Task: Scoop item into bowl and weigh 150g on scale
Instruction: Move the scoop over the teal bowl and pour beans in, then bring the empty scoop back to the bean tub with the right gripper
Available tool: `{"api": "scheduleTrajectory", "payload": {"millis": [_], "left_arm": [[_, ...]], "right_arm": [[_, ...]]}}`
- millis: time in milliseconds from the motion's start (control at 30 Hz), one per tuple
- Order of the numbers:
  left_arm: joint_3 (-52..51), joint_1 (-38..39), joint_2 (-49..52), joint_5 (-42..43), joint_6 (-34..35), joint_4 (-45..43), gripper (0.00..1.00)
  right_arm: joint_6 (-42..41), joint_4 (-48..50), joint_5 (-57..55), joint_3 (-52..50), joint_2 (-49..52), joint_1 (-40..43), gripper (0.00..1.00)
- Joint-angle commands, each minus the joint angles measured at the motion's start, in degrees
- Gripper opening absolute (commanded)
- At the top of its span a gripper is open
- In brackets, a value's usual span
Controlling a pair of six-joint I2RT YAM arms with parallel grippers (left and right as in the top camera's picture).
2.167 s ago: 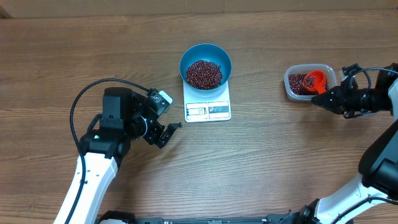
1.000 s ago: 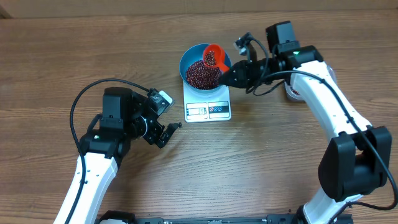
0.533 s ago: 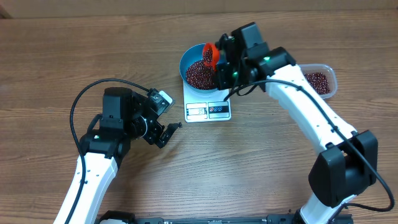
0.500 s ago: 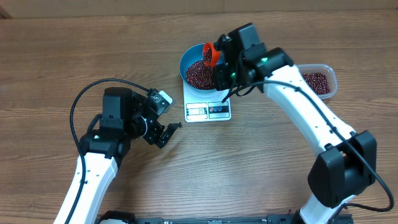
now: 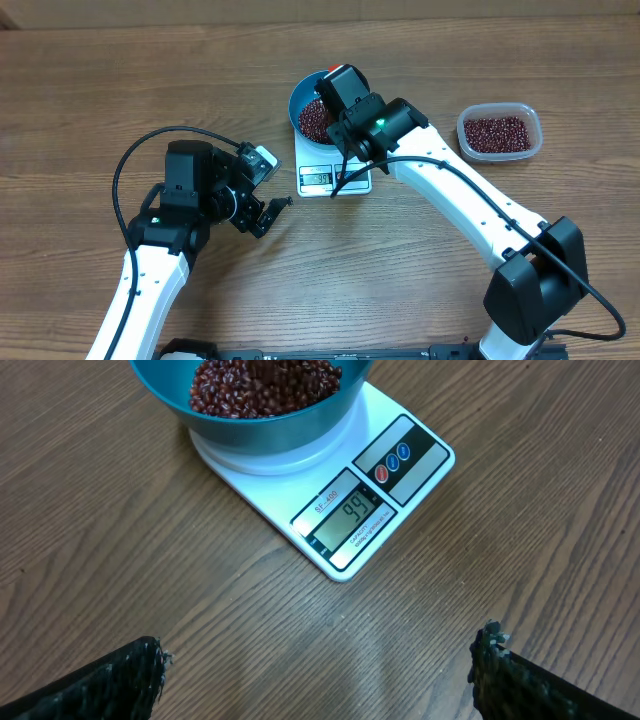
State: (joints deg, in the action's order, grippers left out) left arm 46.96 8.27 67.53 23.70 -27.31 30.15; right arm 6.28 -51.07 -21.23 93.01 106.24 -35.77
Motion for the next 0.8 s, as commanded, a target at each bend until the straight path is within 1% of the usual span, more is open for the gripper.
{"api": "scheduleTrajectory", "payload": {"millis": [0,100,167,267,400,467,567,667,767], "left_arm": [[0.0,0.1,0.0,-0.2,0.5,-0.2,1.0],[0.0,0.1,0.0,-0.2,0.5,-0.2,1.0],[0.0,0.1,0.0,-0.2,0.5,-0.2,1.0],[0.0,0.1,0.0,-0.2,0.6,-0.2,1.0],[0.0,0.1,0.0,-0.2,0.5,-0.2,1.0],[0.0,0.1,0.0,-0.2,0.5,-0.2,0.99],[0.0,0.1,0.0,-0.2,0.5,-0.2,1.0],[0.0,0.1,0.0,-0.2,0.5,-0.2,1.0],[0.0,0.1,0.0,-0.2,0.5,-0.2,1.0]], "right_arm": [[4.9,0.2,-2.4,1.7,-1.6,-0.9,0.04],[7.8,0.2,-3.3,1.7,-1.6,-1.7,0.04],[8.1,0.3,-4.9,1.7,-1.6,-2.5,0.04],[8.3,0.2,-4.6,1.7,-1.6,-2.5,0.04],[4.0,0.0,-3.5,1.9,-1.6,-2.4,0.04],[3.7,-1.4,0.0,2.8,-1.9,-1.7,0.04],[2.4,-5.7,8.0,6.9,-3.3,1.4,0.04],[2.4,-11.6,16.2,12.3,-5.4,6.5,0.04],[1.2,-17.7,21.7,16.4,-7.9,12.2,0.04]]}}
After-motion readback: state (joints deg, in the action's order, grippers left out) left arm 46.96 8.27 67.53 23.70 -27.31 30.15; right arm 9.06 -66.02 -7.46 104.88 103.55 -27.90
